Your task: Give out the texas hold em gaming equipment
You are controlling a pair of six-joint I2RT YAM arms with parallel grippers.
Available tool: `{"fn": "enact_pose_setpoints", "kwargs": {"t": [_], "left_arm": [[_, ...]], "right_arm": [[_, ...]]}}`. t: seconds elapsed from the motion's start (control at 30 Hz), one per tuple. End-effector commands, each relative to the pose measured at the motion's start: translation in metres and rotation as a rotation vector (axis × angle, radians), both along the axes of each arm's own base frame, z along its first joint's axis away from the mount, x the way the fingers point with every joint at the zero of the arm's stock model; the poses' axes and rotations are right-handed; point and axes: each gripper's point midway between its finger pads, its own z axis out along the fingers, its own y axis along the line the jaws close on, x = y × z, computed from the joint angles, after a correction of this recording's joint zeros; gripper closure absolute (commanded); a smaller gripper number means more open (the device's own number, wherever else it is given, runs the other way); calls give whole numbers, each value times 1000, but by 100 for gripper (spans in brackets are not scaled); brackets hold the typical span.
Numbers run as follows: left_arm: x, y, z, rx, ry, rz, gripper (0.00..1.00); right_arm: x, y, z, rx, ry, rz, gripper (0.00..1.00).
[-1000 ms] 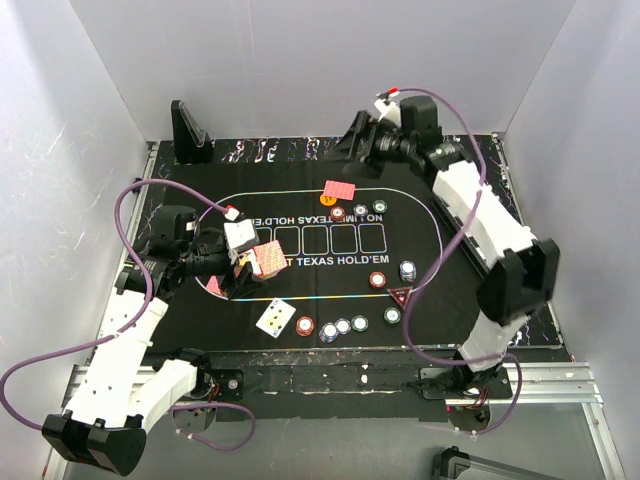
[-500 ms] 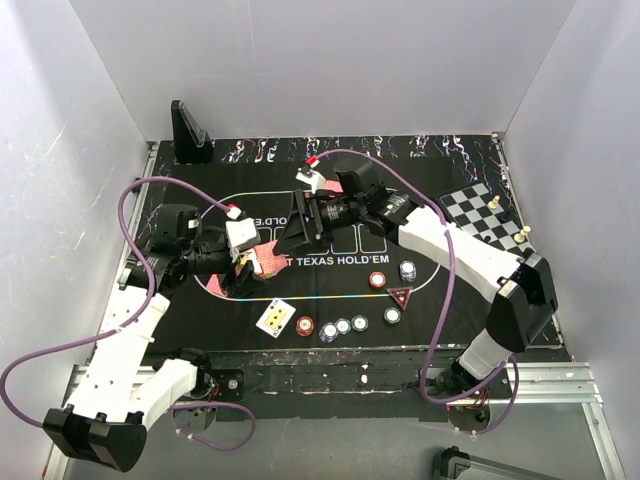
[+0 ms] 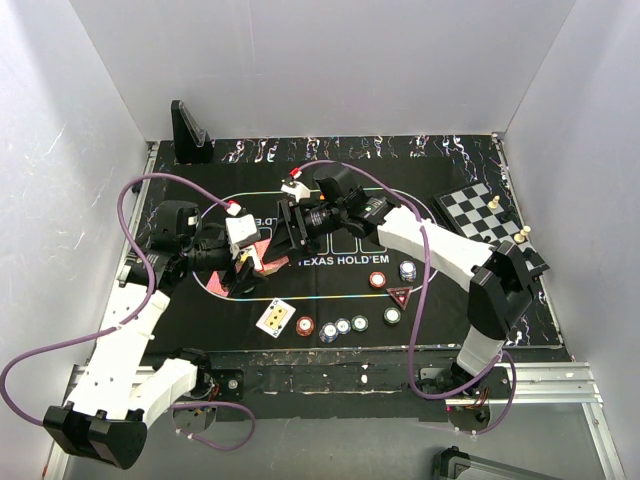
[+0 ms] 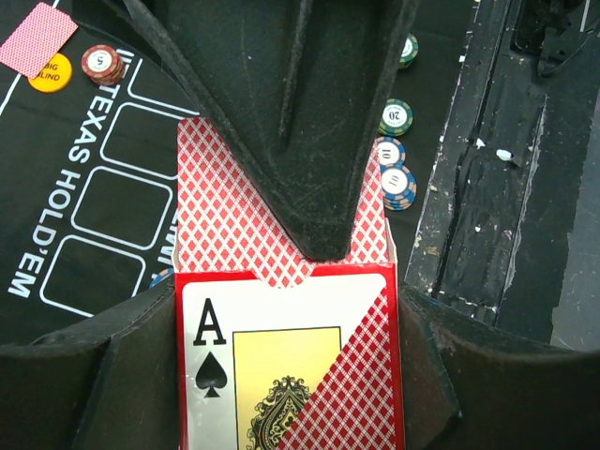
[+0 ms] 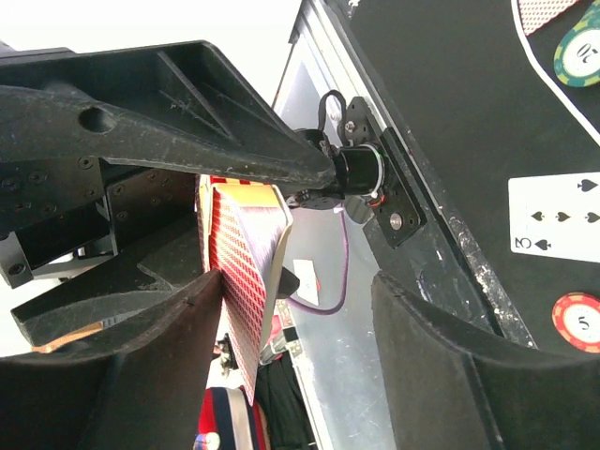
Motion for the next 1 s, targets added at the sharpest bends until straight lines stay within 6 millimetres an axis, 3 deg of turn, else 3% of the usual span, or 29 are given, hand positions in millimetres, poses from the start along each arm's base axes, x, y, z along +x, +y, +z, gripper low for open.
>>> {"fn": "enact_pose_setpoints", "kwargs": {"t": [0.0,0.3,0.63,0.87,0.97], "left_arm": [[3,-7,27,-50,-75,-27,100],[1,-8,28,-59,-70,-28,100],[0,-8,26,-65,-61,-29,100],[-2,-8,22,-71,-53,-27,100],[-2,-9,22,-73,-56,-27,100]], "right_arm": [[5,2,18,52,-31,-7,35],[16,-20,17,77,6,-81,55],[20,-36,26,87,-10,-112,60],[29,-51,34,79,-41,-153,70],[37,-60,36,72,-47,-182,79]]}}
